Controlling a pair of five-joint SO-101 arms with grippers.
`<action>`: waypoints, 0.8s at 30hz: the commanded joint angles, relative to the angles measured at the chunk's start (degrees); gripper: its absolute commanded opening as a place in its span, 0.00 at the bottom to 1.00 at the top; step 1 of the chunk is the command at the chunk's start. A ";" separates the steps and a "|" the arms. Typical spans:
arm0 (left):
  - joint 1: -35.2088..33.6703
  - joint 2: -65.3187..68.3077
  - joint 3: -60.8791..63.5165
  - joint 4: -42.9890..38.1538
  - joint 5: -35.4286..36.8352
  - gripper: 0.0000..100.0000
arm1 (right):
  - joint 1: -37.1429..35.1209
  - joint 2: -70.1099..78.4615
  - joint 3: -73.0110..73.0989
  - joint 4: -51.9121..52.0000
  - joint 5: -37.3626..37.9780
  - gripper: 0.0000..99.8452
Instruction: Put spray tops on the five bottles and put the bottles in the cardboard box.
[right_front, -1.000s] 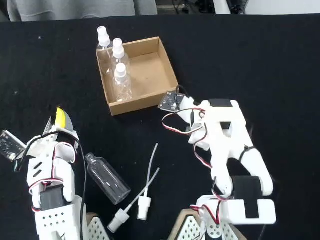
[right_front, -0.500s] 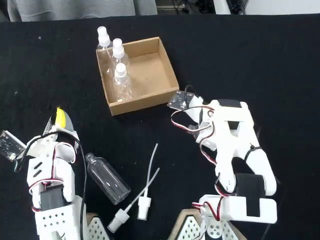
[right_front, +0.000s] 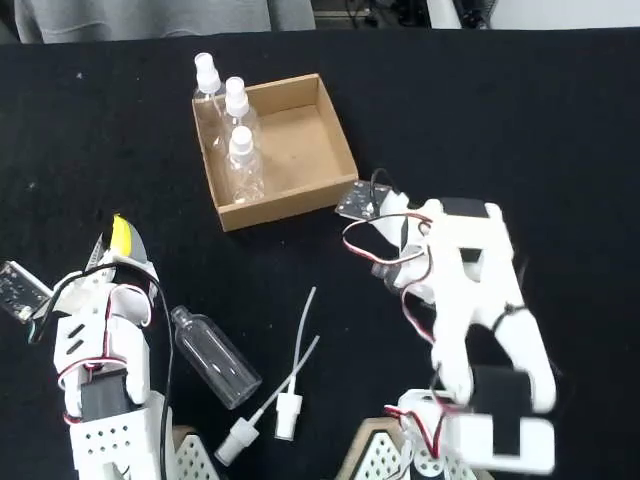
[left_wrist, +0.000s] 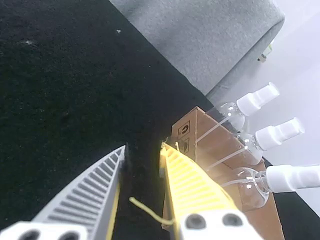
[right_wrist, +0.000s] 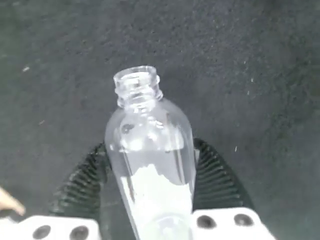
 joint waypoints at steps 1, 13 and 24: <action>-0.22 -0.18 1.27 0.00 -0.35 0.10 | 0.70 -8.66 -3.65 5.98 -2.37 0.06; -0.22 -0.18 1.27 0.09 -0.35 0.10 | -6.68 -18.33 -4.53 13.54 -14.15 0.06; -0.22 -0.18 1.27 0.09 -0.35 0.10 | -14.95 -30.37 -4.53 13.27 -34.99 0.06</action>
